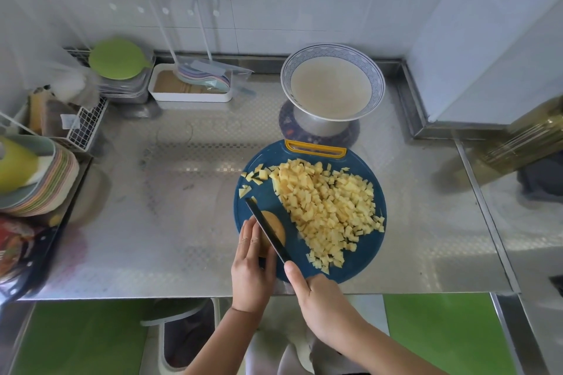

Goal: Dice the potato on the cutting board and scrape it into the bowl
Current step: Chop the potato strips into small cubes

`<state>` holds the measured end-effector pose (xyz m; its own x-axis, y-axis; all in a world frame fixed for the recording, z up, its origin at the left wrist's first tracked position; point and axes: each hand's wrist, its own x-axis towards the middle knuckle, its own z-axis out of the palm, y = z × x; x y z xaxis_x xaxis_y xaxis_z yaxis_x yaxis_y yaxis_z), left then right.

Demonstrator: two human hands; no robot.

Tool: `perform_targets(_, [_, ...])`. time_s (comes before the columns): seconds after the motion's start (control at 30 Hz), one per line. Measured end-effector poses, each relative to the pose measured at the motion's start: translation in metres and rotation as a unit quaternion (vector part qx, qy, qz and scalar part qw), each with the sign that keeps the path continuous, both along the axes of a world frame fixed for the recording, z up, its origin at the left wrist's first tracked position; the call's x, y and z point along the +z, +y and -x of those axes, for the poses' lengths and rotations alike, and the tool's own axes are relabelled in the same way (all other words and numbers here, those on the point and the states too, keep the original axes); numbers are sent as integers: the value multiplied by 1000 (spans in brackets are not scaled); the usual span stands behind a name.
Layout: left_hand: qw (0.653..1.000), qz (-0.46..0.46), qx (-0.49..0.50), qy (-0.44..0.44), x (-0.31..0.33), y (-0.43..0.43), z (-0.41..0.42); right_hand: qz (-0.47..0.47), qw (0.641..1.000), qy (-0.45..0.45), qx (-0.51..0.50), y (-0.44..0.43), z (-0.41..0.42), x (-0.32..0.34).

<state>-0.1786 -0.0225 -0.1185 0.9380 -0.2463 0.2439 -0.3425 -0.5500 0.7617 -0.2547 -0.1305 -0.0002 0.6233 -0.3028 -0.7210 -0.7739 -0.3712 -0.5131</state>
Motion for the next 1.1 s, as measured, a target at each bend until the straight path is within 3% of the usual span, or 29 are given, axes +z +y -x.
perform_targets(0.2, [1000,10,-1,-13,0,1,0,61,993,12,97,1,-7,-2])
perform_targets(0.33, [1000,16,-1,-1,5,-2,0,-9,999,-11,49,-4,-12,-2])
perform_targets(0.53, [999,17,-13,24,5,0,-1,-21,999,28,5,-3,-18,-27])
perform_targets(0.73, [999,8,-16,30,6,0,0,-4,1000,-5,2,-8,-16,-43])
perform_targets(0.9, [999,1,-9,30,7,0,1,-133,985,4,-111,-12,-15,-43])
perform_targets(1.1, [998,9,-23,55,10,2,4,-154,985,-20,-81,-18,-12,-31])
